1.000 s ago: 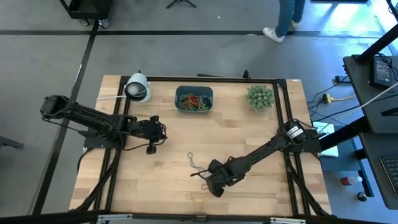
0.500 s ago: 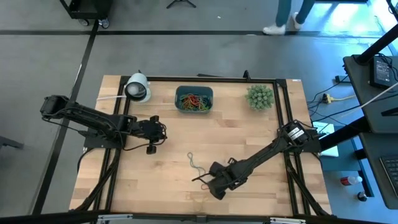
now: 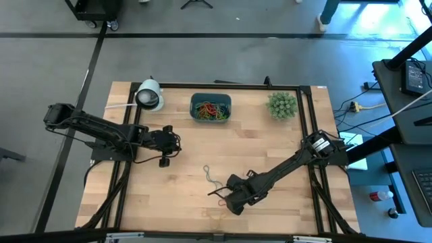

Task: Pick and place rubber bands into bin
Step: Put the red rubber band into the blue bin

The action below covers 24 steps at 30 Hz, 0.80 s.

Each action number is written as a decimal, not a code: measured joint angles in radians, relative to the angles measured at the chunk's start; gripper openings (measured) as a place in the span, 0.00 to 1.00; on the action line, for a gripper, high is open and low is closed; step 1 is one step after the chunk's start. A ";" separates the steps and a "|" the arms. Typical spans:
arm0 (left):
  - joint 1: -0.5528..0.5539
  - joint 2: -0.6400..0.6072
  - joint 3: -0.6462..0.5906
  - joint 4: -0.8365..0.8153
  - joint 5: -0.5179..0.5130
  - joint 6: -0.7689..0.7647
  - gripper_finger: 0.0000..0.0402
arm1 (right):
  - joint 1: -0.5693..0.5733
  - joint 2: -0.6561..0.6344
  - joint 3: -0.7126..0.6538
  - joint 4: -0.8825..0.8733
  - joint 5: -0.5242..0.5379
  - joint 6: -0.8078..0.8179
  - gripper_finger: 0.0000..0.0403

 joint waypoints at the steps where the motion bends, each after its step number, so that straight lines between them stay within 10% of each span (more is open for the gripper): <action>1: 0.000 0.000 0.000 0.000 0.000 0.000 0.00 | 0.003 0.000 0.000 -0.001 0.000 -0.001 0.20; 24: 0.000 0.000 0.000 -0.002 0.000 0.000 0.01 | 0.014 -0.007 -0.096 0.091 -0.041 0.030 0.18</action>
